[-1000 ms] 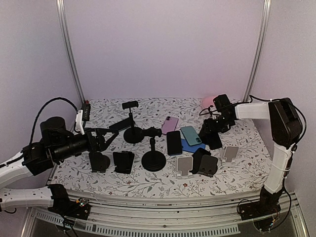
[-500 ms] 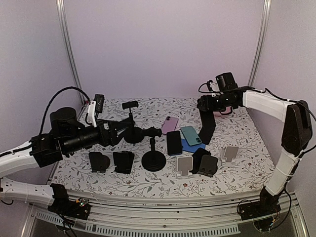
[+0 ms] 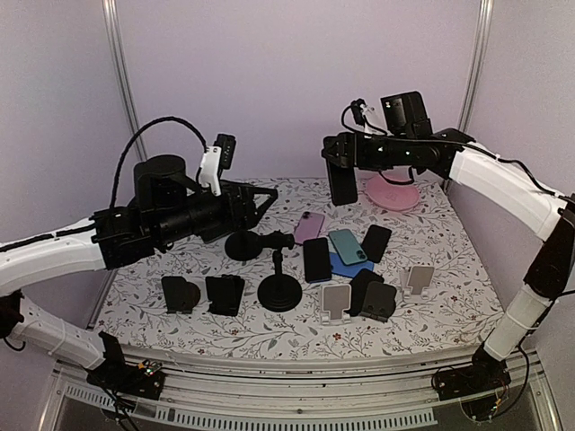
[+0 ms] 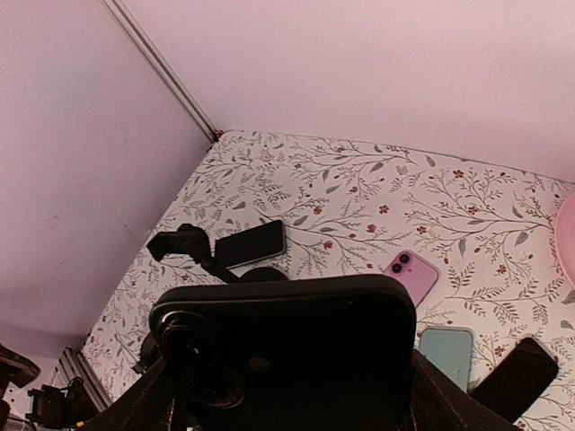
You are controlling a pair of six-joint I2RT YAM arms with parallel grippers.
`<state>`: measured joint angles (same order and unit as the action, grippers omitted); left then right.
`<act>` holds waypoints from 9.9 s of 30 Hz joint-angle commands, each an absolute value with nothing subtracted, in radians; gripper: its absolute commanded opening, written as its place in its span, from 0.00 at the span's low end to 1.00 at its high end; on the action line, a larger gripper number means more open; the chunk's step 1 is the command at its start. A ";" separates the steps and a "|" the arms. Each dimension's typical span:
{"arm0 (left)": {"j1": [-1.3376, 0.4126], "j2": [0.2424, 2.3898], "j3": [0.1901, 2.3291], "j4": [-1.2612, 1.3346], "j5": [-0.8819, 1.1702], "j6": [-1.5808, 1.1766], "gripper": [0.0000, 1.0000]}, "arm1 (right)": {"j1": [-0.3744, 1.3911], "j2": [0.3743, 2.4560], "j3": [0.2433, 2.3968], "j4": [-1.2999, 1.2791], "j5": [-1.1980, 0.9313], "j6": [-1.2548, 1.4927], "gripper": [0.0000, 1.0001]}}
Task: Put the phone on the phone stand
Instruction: Pass from the right arm to the left, then pass from the left arm to the right, then pass from the right arm to the left, then pass from the left arm to the right
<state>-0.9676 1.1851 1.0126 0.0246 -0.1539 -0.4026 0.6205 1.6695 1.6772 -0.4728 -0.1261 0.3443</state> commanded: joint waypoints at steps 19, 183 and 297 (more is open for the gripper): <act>-1.023 1.363 1.091 0.156 -0.192 -0.393 0.54 | 0.904 1.608 1.666 -0.186 -0.055 0.553 0.47; -1.137 1.031 0.883 -0.095 0.451 -0.241 0.42 | 1.070 1.345 1.552 -0.686 -0.523 0.084 0.02; -1.254 1.325 1.050 0.063 -0.270 -0.305 0.18 | 1.120 1.346 1.393 -0.337 0.283 0.604 0.45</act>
<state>-1.2465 1.3266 1.0126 0.0013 -0.2562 -0.2928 1.1191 1.3445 1.3502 -0.3332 0.2562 0.6167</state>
